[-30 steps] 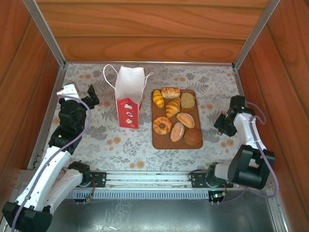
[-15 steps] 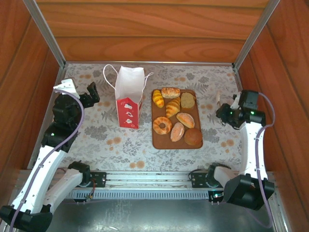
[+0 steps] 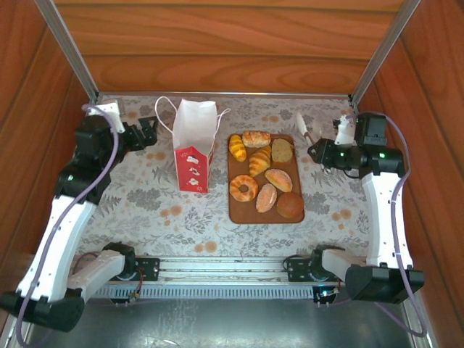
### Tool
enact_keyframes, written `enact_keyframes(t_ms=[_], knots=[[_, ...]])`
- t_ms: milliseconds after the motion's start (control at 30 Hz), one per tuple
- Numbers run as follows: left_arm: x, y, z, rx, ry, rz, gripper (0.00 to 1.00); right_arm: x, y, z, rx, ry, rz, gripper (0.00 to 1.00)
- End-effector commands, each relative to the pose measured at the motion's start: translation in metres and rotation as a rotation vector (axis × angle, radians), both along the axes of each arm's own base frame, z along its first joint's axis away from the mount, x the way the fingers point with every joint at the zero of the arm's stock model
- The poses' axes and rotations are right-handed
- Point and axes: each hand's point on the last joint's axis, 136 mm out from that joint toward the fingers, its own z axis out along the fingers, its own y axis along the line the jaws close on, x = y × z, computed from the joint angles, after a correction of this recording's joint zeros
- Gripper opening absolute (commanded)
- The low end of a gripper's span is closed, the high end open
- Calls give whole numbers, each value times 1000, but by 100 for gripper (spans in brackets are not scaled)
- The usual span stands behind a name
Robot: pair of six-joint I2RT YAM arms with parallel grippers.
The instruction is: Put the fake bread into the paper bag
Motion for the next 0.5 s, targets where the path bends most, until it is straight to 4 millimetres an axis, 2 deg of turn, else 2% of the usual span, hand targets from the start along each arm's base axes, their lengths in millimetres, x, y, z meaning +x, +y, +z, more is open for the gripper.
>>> enact_keyframes(t_ms=[0,167,367,467], knots=[[3,-14,-27,-76,134,-46,100,-8,16,2,2,21,79,52],[20,-16,-42,-137,175,0,100,-11,23,-15,-64,92,104,52],[34,-18,-57,-193,191,34,100,-10,2,-44,-207,200,36,52],[39,-20,-64,-221,196,42,100,-8,2,-60,-211,244,26,52]])
